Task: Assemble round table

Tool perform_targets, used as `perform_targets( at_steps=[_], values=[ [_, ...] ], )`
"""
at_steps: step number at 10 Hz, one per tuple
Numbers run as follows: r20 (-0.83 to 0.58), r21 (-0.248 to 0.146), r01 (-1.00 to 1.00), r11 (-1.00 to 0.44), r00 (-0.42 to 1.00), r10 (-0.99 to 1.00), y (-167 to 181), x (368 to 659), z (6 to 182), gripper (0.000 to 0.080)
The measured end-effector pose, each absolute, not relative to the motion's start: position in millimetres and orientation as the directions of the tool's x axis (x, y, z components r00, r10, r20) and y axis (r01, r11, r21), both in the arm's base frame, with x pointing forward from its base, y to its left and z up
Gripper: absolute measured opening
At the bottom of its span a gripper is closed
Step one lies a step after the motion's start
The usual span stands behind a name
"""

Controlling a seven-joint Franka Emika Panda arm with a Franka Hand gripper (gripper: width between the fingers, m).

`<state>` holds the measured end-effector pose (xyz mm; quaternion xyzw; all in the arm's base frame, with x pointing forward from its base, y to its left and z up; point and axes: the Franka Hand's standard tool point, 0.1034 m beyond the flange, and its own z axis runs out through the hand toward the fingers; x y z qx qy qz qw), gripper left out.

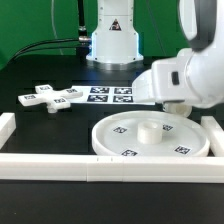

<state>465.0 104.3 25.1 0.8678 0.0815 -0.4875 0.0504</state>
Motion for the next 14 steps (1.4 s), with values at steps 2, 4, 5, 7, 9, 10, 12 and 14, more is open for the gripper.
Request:
perform_targets(
  at_steps=[2, 4, 5, 7, 9, 10, 12, 14],
  values=[
    [-0.847, 0.007, 0.191, -0.982, 0.522, 0.096, 105.3, 466.3, 22.9, 0.0649],
    [-0.838, 0.005, 0.192, -0.981, 0.536, 0.101, 106.9, 464.4, 14.3, 0.0649],
    [-0.839, 0.005, 0.192, -0.981, 0.536, 0.101, 106.8, 462.5, 12.5, 0.0649],
    [-0.839, 0.005, 0.192, -0.981, 0.535, 0.1, 106.9, 462.5, 12.5, 0.0649],
    [-0.839, 0.005, 0.193, -0.981, 0.535, 0.101, 106.7, 462.5, 12.6, 0.0649],
    [-0.839, 0.005, 0.193, -0.981, 0.535, 0.101, 106.7, 462.7, 12.7, 0.0528],
    [-0.838, 0.005, 0.193, -0.981, 0.535, 0.102, 107.0, 462.8, 12.9, 0.0406],
    [-0.835, 0.001, 0.195, -0.981, 0.539, 0.106, 109.8, 465.3, 14.8, 0.0406]
  ],
)
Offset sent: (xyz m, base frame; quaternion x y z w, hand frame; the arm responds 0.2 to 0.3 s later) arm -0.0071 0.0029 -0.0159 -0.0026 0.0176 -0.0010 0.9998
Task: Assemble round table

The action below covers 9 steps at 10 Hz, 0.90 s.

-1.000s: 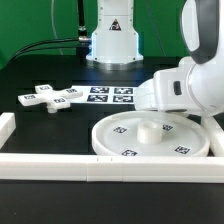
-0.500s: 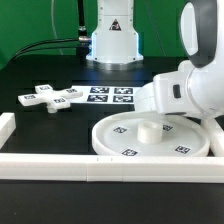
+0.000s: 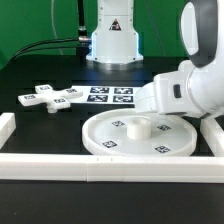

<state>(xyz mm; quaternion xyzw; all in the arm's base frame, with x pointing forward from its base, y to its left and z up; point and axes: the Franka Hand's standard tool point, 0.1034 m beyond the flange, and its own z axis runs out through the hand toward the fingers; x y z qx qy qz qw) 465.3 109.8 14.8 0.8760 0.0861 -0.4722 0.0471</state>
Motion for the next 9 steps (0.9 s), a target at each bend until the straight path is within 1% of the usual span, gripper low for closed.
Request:
perform_targets(
  at_steps=[2, 3, 4, 6, 7, 8, 9],
  values=[
    [-0.833, -0.002, 0.2, -0.98, 0.542, 0.112, 113.2, 469.0, 21.9, 0.0406],
    [-0.837, -0.009, 0.206, -0.978, 0.534, 0.12, 112.1, 470.5, 31.8, 0.0406],
    [-0.841, -0.018, 0.215, -0.977, 0.525, 0.131, 109.9, 473.1, 46.2, 0.0407],
    [-0.861, -0.061, 0.24, -0.969, 0.479, 0.173, 103.9, 479.0, 80.7, 0.0407],
    [-0.857, -0.064, 0.243, -0.968, 0.484, 0.178, 104.9, 487.3, 92.2, 0.0409],
    [-0.826, -0.063, 0.245, -0.967, 0.531, 0.189, 107.3, 493.8, 85.7, 0.0409],
    [-0.829, -0.064, 0.246, -0.967, 0.527, 0.188, 107.0, 490.9, 85.1, 0.0409]
  ],
)
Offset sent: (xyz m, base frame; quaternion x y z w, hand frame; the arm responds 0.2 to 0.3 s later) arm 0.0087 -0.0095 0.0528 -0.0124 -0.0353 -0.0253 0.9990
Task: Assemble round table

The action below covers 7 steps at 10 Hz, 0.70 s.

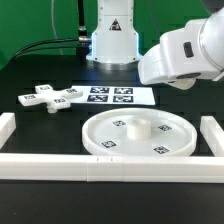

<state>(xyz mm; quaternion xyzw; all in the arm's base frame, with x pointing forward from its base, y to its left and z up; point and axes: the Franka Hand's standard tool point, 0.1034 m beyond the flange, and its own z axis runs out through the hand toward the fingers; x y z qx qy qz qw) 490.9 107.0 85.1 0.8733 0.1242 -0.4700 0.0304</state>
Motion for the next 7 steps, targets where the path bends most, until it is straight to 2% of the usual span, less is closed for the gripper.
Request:
perform_targets(
  at_steps=[1, 2, 3, 4, 6, 7],
  values=[
    [-0.816, -0.081, 0.262, -0.962, 0.537, 0.215, 107.1, 494.4, 81.7, 0.0409],
    [-0.719, -0.137, 0.341, -0.93, 0.611, 0.33, 109.5, 515.5, 71.4, 0.0409],
    [-0.681, -0.148, 0.356, -0.923, 0.64, 0.356, 105.0, 521.8, 82.6, 0.0409],
    [-0.655, -0.142, 0.345, -0.928, 0.669, 0.35, 95.4, 532.4, 94.9, 0.0409],
    [-0.544, -0.094, 0.321, -0.942, 0.776, 0.319, 86.3, 550.3, 113.8, 0.0409],
    [-0.503, -0.093, 0.329, -0.94, 0.799, 0.33, 87.8, 549.4, 110.5, 0.0409]
  ],
)
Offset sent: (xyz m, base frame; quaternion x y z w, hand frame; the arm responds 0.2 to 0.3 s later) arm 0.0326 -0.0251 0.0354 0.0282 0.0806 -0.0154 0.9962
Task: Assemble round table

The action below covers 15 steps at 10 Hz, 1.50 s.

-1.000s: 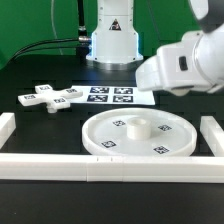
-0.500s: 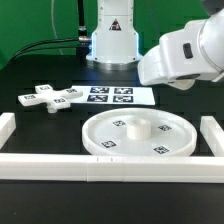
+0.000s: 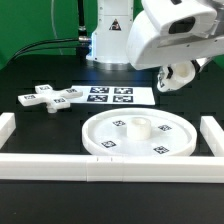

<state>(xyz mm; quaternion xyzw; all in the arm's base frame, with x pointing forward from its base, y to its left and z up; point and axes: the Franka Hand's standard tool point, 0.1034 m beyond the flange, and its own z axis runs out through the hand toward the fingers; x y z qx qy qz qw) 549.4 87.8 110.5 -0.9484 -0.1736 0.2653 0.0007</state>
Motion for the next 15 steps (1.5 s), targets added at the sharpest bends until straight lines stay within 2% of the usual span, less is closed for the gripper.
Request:
perform_targets(
  at_steps=[3, 5, 6, 7, 10, 11, 12, 13, 15],
  values=[
    [-0.304, -0.057, 0.324, -0.944, 0.895, 0.326, 83.8, 563.6, 112.2, 0.0409],
    [-0.144, -0.036, 0.222, -0.974, 0.964, 0.225, 66.8, 567.2, 136.8, 0.0409],
    [-0.064, -0.052, 0.164, -0.985, 0.984, 0.167, 57.9, 562.4, 140.0, 0.0409],
    [-0.011, -0.057, 0.13, -0.99, 0.991, 0.131, 53.6, 560.0, 139.2, 0.0409],
    [0.212, -0.028, 0.137, -0.99, 0.969, 0.128, 49.9, 566.4, 136.1, 0.0409],
    [0.26, -0.017, 0.148, -0.989, 0.956, 0.138, 48.1, 567.5, 135.4, 0.0409],
    [0.33, 0.012, 0.181, -0.983, 0.928, 0.175, 41.7, 569.5, 136.9, 0.0409],
    [0.36, 0.034, 0.2, -0.979, 0.912, 0.198, 34.0, 566.9, 136.5, 0.0409],
    [0.362, 0.052, 0.218, -0.975, 0.906, 0.222, 20.9, 562.4, 135.2, 0.0409]
  ],
)
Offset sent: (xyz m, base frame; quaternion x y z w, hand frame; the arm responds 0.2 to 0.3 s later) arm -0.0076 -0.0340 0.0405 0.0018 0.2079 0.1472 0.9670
